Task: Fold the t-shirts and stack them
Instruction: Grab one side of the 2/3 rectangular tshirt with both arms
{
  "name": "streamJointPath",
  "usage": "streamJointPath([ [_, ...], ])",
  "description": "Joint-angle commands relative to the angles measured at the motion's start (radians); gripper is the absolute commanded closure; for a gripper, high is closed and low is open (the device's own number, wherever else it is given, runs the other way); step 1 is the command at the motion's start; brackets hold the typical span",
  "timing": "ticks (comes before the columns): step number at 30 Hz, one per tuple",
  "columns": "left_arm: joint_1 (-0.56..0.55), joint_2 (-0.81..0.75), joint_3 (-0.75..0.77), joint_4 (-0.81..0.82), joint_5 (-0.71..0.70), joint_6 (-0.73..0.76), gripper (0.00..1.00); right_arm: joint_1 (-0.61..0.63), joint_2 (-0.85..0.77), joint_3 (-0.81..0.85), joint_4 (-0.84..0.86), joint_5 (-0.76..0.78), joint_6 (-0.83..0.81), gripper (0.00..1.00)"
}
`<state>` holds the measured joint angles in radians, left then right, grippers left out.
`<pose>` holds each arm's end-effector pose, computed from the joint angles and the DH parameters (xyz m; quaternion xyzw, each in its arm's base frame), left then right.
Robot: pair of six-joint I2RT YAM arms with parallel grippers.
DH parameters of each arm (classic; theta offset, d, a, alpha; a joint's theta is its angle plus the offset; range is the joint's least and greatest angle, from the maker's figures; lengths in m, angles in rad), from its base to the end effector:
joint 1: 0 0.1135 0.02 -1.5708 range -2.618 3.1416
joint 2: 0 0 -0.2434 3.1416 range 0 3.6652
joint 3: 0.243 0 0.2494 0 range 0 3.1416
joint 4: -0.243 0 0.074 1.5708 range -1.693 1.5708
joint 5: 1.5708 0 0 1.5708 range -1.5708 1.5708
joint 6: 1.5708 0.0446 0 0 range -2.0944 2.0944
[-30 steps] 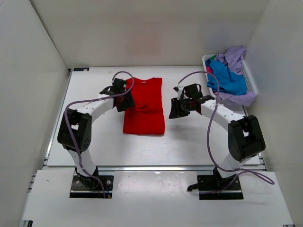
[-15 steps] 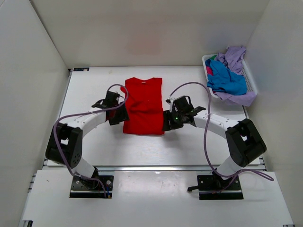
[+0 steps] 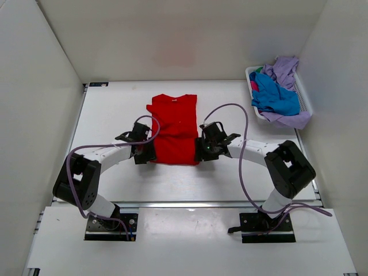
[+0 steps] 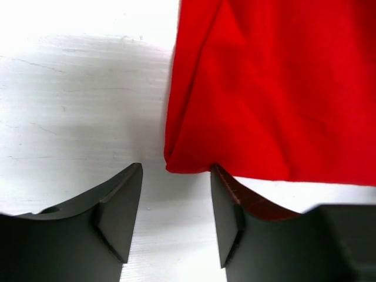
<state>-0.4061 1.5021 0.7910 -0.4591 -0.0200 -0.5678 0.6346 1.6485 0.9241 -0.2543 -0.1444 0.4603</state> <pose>0.2503 -0.1067 0.1346 -0.0811 0.9766 -0.0844 0.1804 0.2586 0.1984 0.1427 -0.1040 0.9486 0.2104 0.2125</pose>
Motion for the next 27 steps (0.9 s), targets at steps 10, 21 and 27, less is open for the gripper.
streamJointPath([
  [10, -0.002, 0.003, 0.008, 0.100, -0.046, -0.050, 0.43, 0.060, 0.042, 0.041, 0.009, 0.128, 0.121, 0.57],
  [21, -0.030, 0.073, 0.001, 0.109, -0.109, -0.058, 0.62, 0.131, 0.164, 0.124, -0.085, 0.207, 0.133, 0.56],
  [27, -0.028, 0.072, -0.010, 0.094, -0.095, -0.038, 1.00, 0.136, 0.197, 0.110, -0.103, 0.174, 0.112, 1.00],
])
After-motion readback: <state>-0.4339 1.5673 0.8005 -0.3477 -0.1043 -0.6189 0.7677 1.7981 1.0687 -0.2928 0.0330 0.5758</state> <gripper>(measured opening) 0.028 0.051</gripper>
